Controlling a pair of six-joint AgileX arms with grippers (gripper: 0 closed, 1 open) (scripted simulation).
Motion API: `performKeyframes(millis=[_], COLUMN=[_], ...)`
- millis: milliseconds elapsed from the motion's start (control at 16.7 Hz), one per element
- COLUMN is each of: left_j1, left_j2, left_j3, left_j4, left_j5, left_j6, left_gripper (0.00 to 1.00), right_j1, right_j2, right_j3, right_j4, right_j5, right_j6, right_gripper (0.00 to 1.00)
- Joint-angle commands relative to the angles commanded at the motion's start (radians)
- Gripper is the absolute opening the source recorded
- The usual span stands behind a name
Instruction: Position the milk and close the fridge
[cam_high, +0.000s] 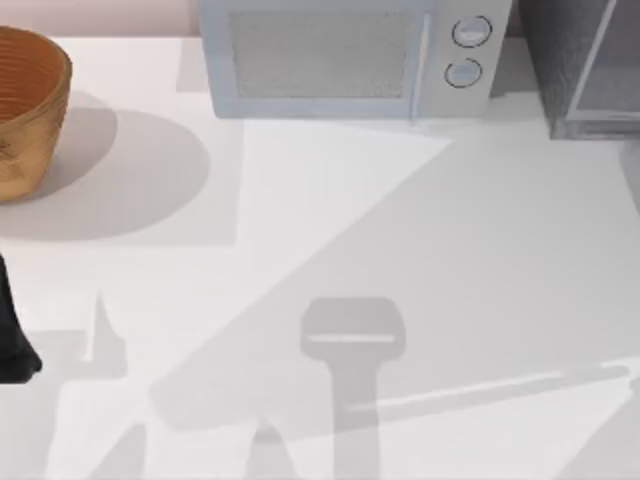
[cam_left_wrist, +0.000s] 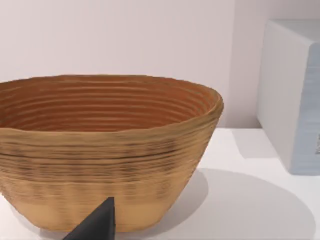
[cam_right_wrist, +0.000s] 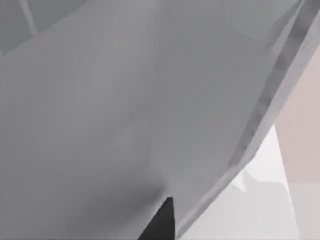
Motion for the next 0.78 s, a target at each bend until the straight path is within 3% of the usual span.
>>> performKeyframes(millis=[480,780], left_j1=[0.000,0.000], left_j2=[0.000,0.000], left_j3=[0.000,0.000], left_j4=[0.000,0.000], left_j5=[0.000,0.000], left_j6=[0.000,0.000], left_gripper=[1.00,1.00], right_j1=[0.447,0.560], right_j2=[-0.092,-0.110], right_j3=[-0.144,-0.183], right_j4=[0.153,0.190], right_j5=[0.367,0.460], right_j6=[0.306,0.384], right_gripper=[1.00,1.00])
